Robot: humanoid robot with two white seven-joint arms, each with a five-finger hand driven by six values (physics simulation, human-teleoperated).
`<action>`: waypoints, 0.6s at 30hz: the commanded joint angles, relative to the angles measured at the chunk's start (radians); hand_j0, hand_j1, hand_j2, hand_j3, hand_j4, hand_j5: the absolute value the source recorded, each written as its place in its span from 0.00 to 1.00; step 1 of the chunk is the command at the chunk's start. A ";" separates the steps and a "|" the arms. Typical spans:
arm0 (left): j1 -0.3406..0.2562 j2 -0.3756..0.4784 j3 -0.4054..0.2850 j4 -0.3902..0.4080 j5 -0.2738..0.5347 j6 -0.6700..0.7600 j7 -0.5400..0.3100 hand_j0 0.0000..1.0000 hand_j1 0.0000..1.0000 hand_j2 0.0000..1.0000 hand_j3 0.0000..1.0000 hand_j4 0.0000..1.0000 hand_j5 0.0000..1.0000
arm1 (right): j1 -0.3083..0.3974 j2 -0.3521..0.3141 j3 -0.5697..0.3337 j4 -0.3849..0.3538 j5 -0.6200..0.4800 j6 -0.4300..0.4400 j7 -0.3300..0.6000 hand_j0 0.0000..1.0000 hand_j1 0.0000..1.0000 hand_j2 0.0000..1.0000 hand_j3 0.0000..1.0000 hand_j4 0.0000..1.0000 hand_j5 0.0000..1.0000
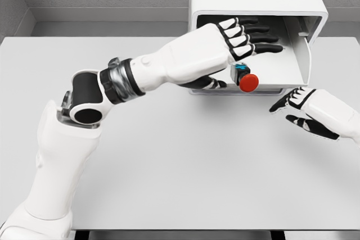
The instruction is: Slide open multi-storey tabletop storage cabinets and put open load switch and slide close multi-storey tabletop storage cabinets
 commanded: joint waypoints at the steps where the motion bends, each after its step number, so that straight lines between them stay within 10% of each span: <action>1: 0.002 0.075 0.017 -0.004 0.127 0.003 0.001 1.00 1.00 1.00 1.00 1.00 1.00 | -0.003 0.013 0.066 -0.001 -0.005 0.001 0.004 0.61 0.61 0.61 0.61 0.61 0.61; 8: 0.118 0.366 0.088 -0.004 0.409 0.003 0.001 1.00 1.00 1.00 1.00 1.00 1.00 | -0.028 0.025 0.100 -0.001 -0.007 0.001 0.003 0.61 0.61 0.61 0.61 0.61 0.61; 18: 0.382 0.438 0.324 0.065 0.470 0.003 0.001 1.00 1.00 1.00 1.00 1.00 1.00 | -0.101 0.074 0.206 -0.001 -0.005 0.001 0.005 0.61 0.61 0.61 0.61 0.61 0.61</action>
